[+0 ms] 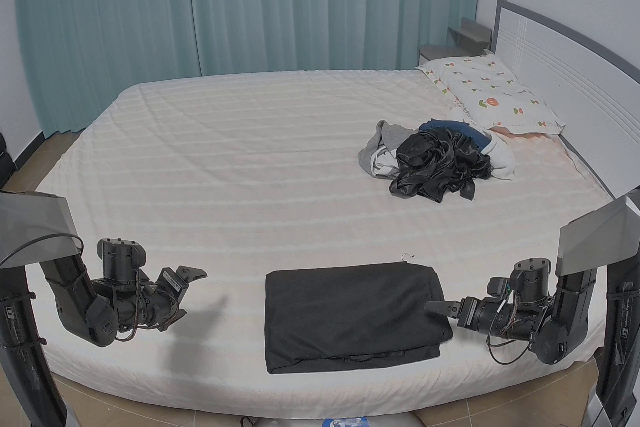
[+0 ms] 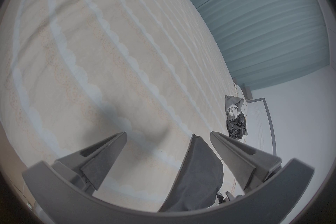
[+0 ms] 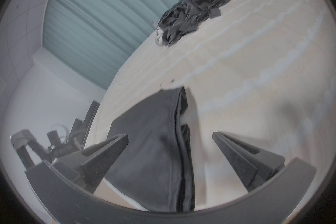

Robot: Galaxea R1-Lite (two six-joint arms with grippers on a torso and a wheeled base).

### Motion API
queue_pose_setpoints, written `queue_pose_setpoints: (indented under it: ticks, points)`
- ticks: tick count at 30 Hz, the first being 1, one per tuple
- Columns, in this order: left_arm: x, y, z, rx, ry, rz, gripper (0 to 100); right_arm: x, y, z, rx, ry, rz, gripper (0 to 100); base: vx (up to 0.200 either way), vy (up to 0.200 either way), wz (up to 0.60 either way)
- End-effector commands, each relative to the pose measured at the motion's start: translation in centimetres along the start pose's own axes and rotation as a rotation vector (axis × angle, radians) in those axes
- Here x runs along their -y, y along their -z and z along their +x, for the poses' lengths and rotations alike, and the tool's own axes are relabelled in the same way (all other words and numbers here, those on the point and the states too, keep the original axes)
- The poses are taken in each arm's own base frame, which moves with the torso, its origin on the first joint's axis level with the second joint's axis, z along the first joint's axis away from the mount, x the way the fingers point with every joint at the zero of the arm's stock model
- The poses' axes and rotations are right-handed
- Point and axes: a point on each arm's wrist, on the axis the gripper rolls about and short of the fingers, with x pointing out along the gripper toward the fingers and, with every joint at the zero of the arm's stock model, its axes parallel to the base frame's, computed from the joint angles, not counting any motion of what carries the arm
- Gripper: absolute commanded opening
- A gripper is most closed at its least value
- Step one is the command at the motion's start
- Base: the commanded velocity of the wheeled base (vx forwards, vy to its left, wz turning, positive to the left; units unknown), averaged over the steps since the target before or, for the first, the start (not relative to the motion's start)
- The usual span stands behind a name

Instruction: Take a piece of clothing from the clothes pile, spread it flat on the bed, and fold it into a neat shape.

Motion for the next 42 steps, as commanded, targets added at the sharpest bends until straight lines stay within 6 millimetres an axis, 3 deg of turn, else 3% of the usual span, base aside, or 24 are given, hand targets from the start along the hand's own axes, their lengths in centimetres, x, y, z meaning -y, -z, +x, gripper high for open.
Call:
queue_pose_setpoints:
  ticks: [1,7,8,28,29,36,42]
  points:
    - [0.0,0.0,0.0,0.0,0.0,0.0,100,0.5,0.6,0.5,-0.015,0.008,0.005,100,0.0,0.0,0.0]
    - [0.0,0.0,0.0,0.0,0.0,0.0,100,0.4,0.7,0.8,-0.019,0.001,-0.001,100,0.0,0.0,0.0]
    - [0.0,0.0,0.0,0.0,0.0,0.0,100,0.4,0.9,0.7,-0.023,0.002,0.0,0,0.0,0.0,0.0]
    - [0.0,0.0,0.0,0.0,0.0,0.0,100,0.8,1.4,-0.9,-0.049,0.037,-0.054,0,0.0,0.0,0.0]
    - [0.0,0.0,0.0,0.0,0.0,0.0,100,0.8,1.5,-0.9,-0.052,0.038,-0.054,100,0.0,0.0,0.0]
    - [0.0,0.0,0.0,0.001,0.001,0.0,100,0.5,0.9,-1.1,-0.024,0.029,-0.066,100,0.0,0.0,0.0]
    - [0.0,0.0,0.0,0.001,0.001,0.0,100,-0.8,-2.0,-2.7,0.107,-0.006,-0.089,100,0.0,0.0,0.0]
